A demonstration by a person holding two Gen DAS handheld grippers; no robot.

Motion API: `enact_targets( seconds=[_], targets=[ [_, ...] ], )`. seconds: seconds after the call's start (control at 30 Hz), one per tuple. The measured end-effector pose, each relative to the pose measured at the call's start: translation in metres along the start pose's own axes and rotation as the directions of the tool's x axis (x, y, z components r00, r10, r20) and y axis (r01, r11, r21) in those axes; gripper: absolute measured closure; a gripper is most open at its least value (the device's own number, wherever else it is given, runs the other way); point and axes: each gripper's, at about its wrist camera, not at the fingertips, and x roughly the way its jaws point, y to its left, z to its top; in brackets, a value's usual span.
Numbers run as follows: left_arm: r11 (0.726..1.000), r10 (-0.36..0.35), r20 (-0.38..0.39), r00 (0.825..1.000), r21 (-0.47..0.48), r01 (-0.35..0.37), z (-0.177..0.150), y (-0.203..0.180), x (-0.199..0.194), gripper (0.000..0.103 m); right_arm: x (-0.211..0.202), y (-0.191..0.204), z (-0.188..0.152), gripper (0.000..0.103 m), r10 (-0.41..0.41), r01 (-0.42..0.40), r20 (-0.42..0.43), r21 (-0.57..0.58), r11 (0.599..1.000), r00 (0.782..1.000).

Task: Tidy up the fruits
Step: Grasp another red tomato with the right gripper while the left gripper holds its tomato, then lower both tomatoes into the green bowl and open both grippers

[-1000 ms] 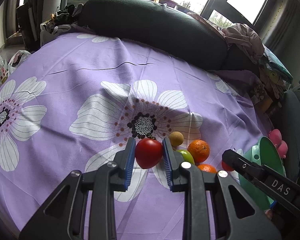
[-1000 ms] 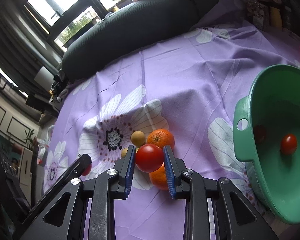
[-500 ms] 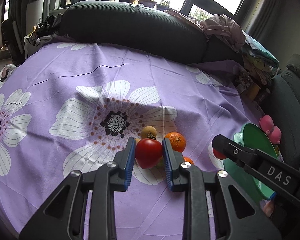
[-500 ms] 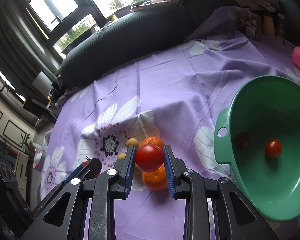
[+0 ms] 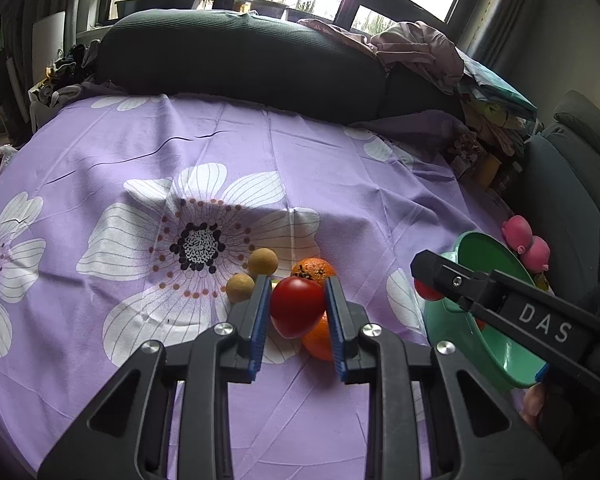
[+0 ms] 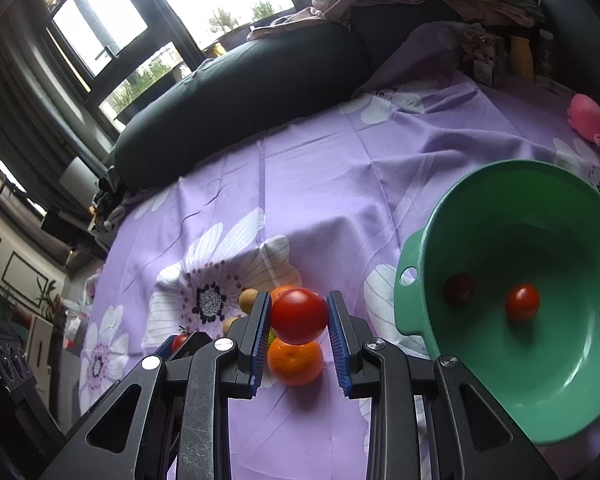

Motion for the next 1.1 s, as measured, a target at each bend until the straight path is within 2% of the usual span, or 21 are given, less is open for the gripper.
enact_targets(
  seconds=[0.4, 0.7, 0.83, 0.97, 1.1],
  targets=[
    [0.999, -0.032, 0.003, 0.999, 0.03, 0.032, -0.004, -0.015, -0.001, 0.076, -0.004, -0.004, 0.001, 0.072, -0.017, 0.017, 0.016, 0.005, 1.0, 1.0],
    [0.994, -0.094, 0.006, 0.996, 0.059, 0.094, -0.002, -0.03, -0.006, 0.076, -0.017, -0.011, 0.004, 0.072, -0.018, 0.017, 0.047, 0.009, 1.0, 0.999],
    [0.984, -0.119, -0.002, 0.993, 0.133, 0.118, 0.007, -0.052, -0.007, 0.076, -0.028, -0.02, 0.008, 0.072, -0.022, 0.021, 0.077, 0.019, 1.0, 0.997],
    [0.965, -0.172, -0.03, 0.985, 0.196, 0.175, 0.022, -0.078, -0.005, 0.076, -0.047, -0.04, 0.014, 0.072, -0.041, 0.032, 0.153, 0.062, 0.998, 0.987],
    [0.944, -0.17, -0.011, 0.985, 0.286, 0.166, 0.029, -0.108, -0.002, 0.076, -0.064, -0.068, 0.017, 0.072, -0.078, 0.048, 0.21, 0.145, 0.988, 0.975]
  ],
)
